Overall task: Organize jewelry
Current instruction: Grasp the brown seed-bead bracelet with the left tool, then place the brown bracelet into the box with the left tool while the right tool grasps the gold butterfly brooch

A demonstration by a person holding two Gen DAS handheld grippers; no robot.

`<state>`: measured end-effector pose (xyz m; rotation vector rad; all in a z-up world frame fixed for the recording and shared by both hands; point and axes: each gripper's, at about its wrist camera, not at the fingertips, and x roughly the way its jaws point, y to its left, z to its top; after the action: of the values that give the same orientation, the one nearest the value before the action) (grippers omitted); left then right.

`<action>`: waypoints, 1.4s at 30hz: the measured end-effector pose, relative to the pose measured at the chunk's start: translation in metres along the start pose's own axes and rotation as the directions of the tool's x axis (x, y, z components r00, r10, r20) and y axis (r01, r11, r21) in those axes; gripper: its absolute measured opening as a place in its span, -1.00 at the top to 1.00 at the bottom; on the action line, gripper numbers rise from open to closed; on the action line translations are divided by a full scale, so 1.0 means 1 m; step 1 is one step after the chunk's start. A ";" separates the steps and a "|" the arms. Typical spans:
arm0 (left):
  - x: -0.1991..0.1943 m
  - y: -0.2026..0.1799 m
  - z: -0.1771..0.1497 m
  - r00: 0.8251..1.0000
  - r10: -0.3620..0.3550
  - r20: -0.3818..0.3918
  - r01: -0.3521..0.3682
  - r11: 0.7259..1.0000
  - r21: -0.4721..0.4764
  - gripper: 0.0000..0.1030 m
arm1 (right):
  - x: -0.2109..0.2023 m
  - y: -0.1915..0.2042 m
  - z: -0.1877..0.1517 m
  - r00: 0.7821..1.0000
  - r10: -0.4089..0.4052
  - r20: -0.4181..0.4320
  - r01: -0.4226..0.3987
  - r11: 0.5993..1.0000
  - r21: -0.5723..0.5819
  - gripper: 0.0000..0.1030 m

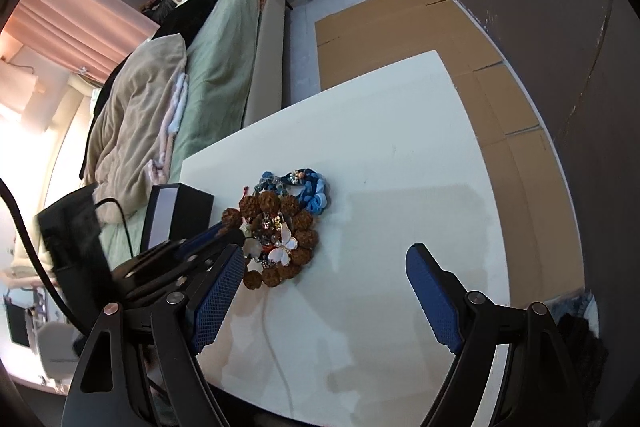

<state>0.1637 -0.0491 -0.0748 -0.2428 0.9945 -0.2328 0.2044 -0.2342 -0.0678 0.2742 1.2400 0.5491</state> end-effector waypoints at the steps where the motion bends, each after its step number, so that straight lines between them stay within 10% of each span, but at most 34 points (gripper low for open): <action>1: -0.004 -0.003 0.000 1.000 -0.017 0.009 0.017 1.000 0.004 0.64 | 0.000 0.001 0.000 1.000 0.000 -0.001 0.000 1.000 -0.001 -0.61; 15: -0.049 0.014 0.004 0.987 -0.129 0.095 0.133 0.991 -0.034 0.64 | 0.022 0.022 -0.002 0.999 -0.010 -0.036 0.009 1.000 -0.015 -0.43; 42: -0.119 0.089 -0.003 0.959 -0.088 0.268 0.128 0.983 -0.133 0.64 | 0.106 0.068 -0.013 0.979 -0.074 -0.190 0.063 0.996 -0.064 0.40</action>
<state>0.1063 0.0712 -0.0084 -0.4539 0.7377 -0.2201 0.1989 -0.1215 -0.1250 0.1310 1.4129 0.5601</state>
